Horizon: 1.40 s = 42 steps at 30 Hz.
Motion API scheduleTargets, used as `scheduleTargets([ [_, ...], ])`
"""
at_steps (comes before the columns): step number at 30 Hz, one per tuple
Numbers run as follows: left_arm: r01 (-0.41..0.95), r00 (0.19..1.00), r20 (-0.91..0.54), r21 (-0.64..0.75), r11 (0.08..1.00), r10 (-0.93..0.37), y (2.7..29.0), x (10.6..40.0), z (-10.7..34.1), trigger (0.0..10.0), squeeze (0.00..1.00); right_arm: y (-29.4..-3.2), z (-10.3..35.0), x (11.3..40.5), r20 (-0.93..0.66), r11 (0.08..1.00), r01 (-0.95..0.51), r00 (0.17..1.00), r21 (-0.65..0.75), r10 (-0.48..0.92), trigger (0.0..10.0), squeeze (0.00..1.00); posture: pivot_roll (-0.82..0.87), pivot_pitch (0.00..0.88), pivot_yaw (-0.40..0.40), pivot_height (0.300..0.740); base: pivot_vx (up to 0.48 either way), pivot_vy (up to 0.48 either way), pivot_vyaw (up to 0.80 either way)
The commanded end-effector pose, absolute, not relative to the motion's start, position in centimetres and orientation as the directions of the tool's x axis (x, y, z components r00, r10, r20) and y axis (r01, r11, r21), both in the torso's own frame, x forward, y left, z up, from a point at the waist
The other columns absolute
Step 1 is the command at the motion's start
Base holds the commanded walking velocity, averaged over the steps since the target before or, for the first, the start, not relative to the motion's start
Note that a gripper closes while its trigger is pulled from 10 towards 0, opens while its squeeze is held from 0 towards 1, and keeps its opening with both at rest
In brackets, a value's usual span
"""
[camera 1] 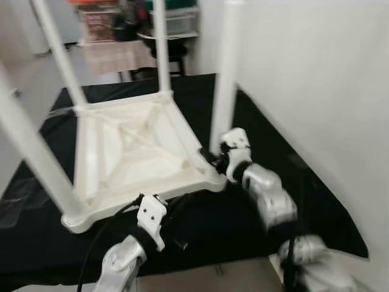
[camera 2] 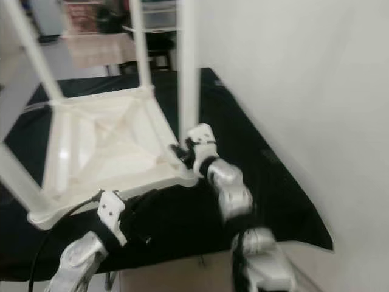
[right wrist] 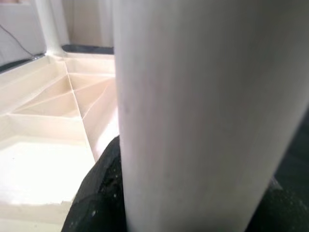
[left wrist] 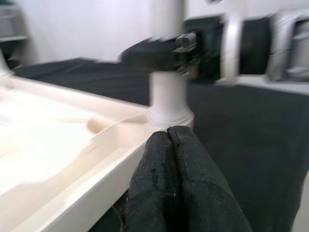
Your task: Building children table
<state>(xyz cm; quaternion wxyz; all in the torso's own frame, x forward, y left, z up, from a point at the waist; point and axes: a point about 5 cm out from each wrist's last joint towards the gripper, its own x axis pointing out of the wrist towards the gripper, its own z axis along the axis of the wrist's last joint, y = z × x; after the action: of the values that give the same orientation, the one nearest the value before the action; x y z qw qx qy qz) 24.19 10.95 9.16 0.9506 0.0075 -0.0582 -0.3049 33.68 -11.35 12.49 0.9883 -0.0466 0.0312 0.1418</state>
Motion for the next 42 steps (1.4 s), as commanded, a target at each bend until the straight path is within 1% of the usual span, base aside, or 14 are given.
scheduleTargets([
  [1,0.576,0.809,0.099,0.062,0.815,-0.579,11.3,24.4,9.3,10.0,0.00,-11.6,8.2,31.1,-0.274,0.967,-0.231,0.942,-0.104,0.196,0.0,0.00,0.03,0.025,0.009,0.740,0.000,0.000,0.00],
  [6,0.585,0.803,0.095,0.060,0.809,-0.588,11.2,24.5,9.3,10.0,0.00,-11.3,9.7,32.2,-0.224,0.961,-0.253,0.949,-0.113,0.224,0.0,0.00,0.04,0.018,-0.001,0.740,0.000,0.000,0.00],
  [13,0.575,0.810,0.096,0.065,0.816,-0.578,11.2,24.7,9.2,10.0,0.00,-7.9,10.5,32.0,-0.199,0.934,-0.350,0.923,-0.075,0.330,0.0,0.00,0.04,0.015,0.003,0.740,0.000,0.000,0.00],
  [14,0.576,0.810,0.095,0.064,0.815,-0.579,11.2,24.7,9.3,10.0,0.00,-7.6,10.7,31.7,-0.211,0.933,-0.349,0.922,-0.084,0.326,2.4,0.00,0.03,0.012,0.010,0.740,0.000,0.000,0.00],
  [15,0.576,0.810,0.095,0.064,0.815,-0.579,11.2,24.7,9.3,10.0,0.00,-7.6,10.7,31.7,-0.211,0.933,-0.349,0.922,-0.084,0.326,2.4,0.00,0.03,0.012,0.010,0.740,0.000,0.000,0.00],
  [16,0.577,0.809,0.094,0.062,0.815,-0.580,11.2,24.7,9.2,10.0,0.00,-7.5,10.9,31.7,-0.223,0.929,-0.358,0.917,-0.090,0.332,10.0,0.00,0.03,0.011,0.010,0.740,0.000,0.000,0.00],
  [17,0.578,0.809,0.094,0.060,0.814,-0.581,11.1,24.7,9.2,10.0,0.00,-7.5,11.4,31.8,-0.218,0.925,-0.368,0.914,-0.093,0.341,10.0,0.13,0.03,0.010,0.009,0.740,0.000,0.000,0.00],
  [18,0.578,0.808,0.094,0.059,0.814,-0.581,11.1,24.7,9.2,10.0,0.00,-7.5,11.8,32.0,-0.215,0.918,-0.388,0.907,-0.087,0.363,10.0,1.00,0.03,0.008,0.007,0.740,0.000,0.000,0.00],
  [25,0.573,0.812,0.097,0.052,0.818,-0.575,11.1,24.8,9.2,10.0,0.00,-8.2,13.8,33.3,-0.090,0.874,-0.486,0.871,-0.021,0.482,10.0,1.00,0.03,0.006,0.002,0.740,0.000,0.000,0.00],
  [35,0.561,0.822,0.106,0.024,0.828,-0.560,11.3,25.0,9.4,10.0,0.00,-8.5,13.9,31.9,-0.059,0.786,-0.618,0.785,-0.005,0.617,10.0,1.00,0.02,0.011,0.005,0.740,0.000,0.000,0.00],
  [36,0.559,0.823,0.107,0.021,0.829,-0.558,11.4,25.1,9.4,10.0,0.00,-8.5,13.4,31.3,-0.079,0.745,-0.667,0.744,-0.014,0.664,10.0,0.52,0.02,0.011,0.005,0.740,0.000,0.000,0.00],
  [37,0.559,0.823,0.107,0.021,0.829,-0.558,11.4,25.1,9.4,10.0,0.00,-8.5,13.4,31.3,-0.079,0.745,-0.667,0.744,-0.014,0.664,10.0,0.52,0.02,0.011,0.005,0.740,0.000,0.000,0.00],
  [38,0.557,0.825,0.108,0.018,0.831,-0.555,11.4,25.1,9.4,10.0,0.00,-8.7,13.0,30.8,-0.103,0.708,-0.706,0.706,-0.024,0.701,10.0,0.00,0.02,0.007,0.003,0.740,0.000,0.000,0.00],
  [42,0.535,0.838,0.120,0.008,0.845,-0.532,11.8,25.2,9.6,10.0,0.00,-9.6,12.2,30.3,-0.135,0.694,-0.718,0.693,-0.046,0.708,10.0,0.00,0.02,0.006,0.002,0.740,0.000,0.000,0.00],
])
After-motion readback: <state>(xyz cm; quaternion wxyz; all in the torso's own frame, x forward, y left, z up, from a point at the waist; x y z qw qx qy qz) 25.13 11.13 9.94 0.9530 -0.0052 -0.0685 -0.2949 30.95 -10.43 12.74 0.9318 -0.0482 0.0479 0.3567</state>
